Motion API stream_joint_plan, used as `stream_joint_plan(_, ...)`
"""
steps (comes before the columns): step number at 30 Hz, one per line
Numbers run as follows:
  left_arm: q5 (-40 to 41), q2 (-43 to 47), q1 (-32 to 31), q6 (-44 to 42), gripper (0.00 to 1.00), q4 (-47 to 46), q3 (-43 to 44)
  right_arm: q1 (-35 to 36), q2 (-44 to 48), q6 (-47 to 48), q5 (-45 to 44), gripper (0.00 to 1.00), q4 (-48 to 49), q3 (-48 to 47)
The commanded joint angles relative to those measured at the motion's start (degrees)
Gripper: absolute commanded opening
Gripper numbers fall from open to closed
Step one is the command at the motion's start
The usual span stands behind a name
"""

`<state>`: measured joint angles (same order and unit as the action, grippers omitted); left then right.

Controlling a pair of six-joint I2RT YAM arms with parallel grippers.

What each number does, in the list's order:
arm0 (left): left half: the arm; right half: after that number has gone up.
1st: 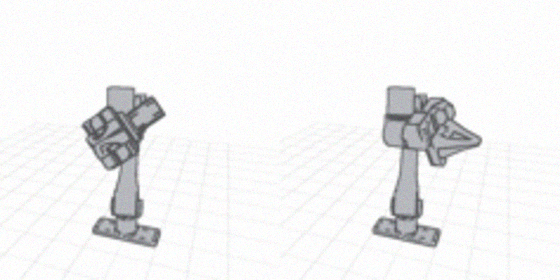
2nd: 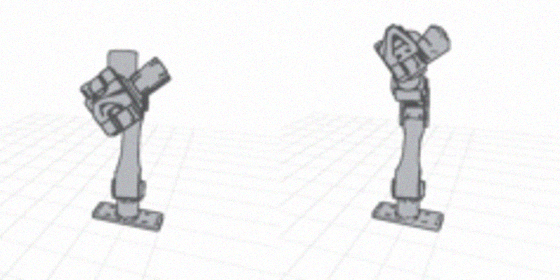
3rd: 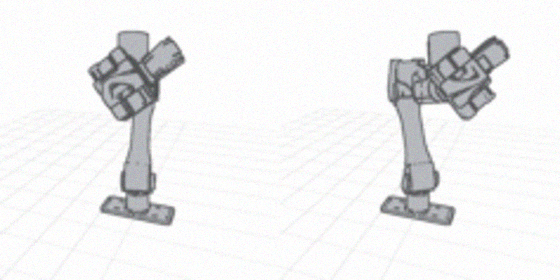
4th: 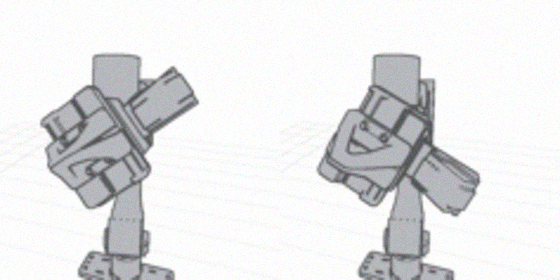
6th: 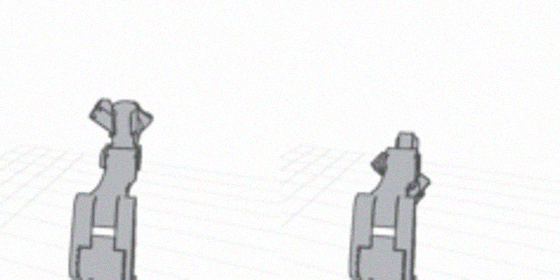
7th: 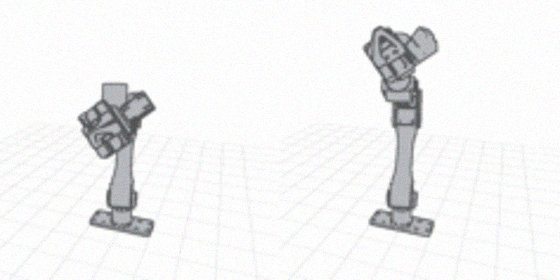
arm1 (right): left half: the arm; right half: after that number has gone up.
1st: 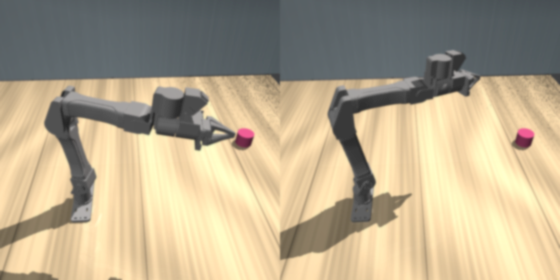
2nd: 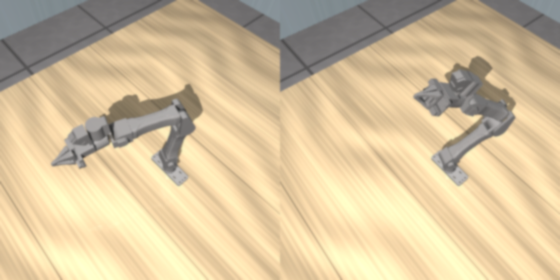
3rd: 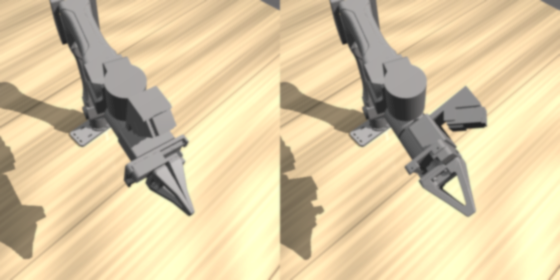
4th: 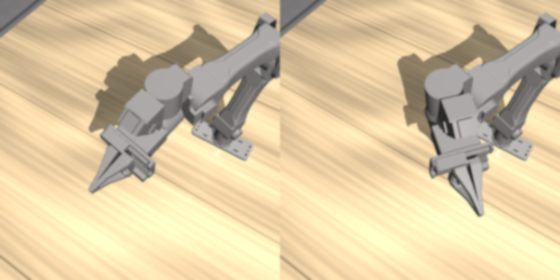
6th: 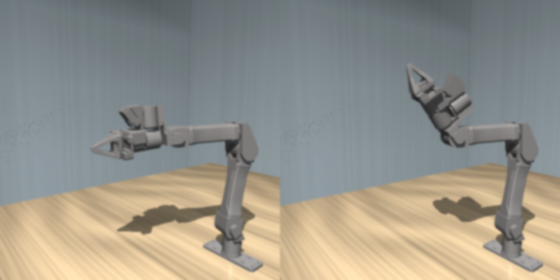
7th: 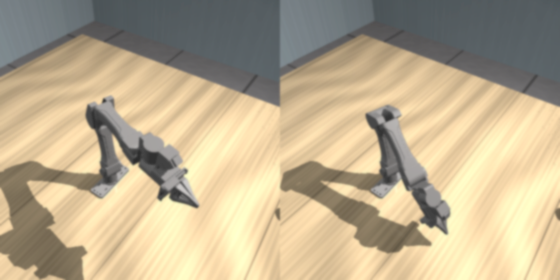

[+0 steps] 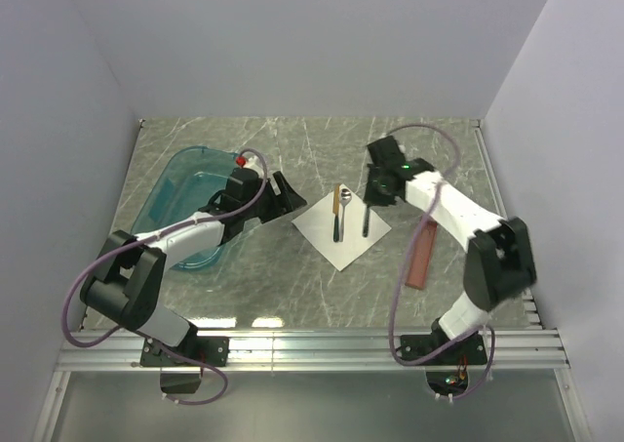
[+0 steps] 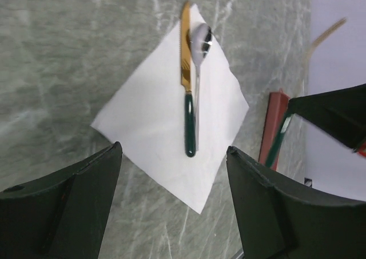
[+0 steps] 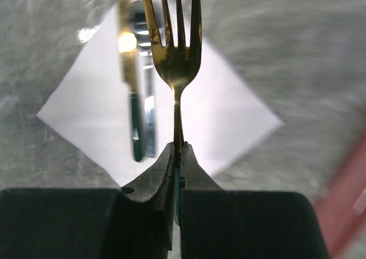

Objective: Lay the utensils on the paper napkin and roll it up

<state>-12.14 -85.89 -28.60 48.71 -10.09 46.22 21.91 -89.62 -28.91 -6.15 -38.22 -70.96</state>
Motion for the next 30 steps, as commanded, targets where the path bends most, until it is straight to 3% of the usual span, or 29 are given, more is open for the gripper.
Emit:
stream_joint_plan(1,0.4,0.5,0.7,-0.1,0.80,-0.1,1.2,4.8,-6.7,-0.3,3.0,0.00,5.7,-4.0)
stream_joint_plan(6,2.7,0.2,0.8,-1.3,0.80,3.9,1.5,6.1,-16.5,1.0,5.5,0.00,9.6,-6.7)
stream_joint_plan(26,3.6,-3.0,-0.3,-1.0,0.79,3.4,1.6,6.6,-20.9,-2.8,7.4,0.00,13.2,-5.6)
stream_joint_plan(30,4.3,-2.8,-0.8,-1.2,0.79,4.0,1.8,6.7,-20.6,-3.3,6.3,0.07,12.6,-5.2)
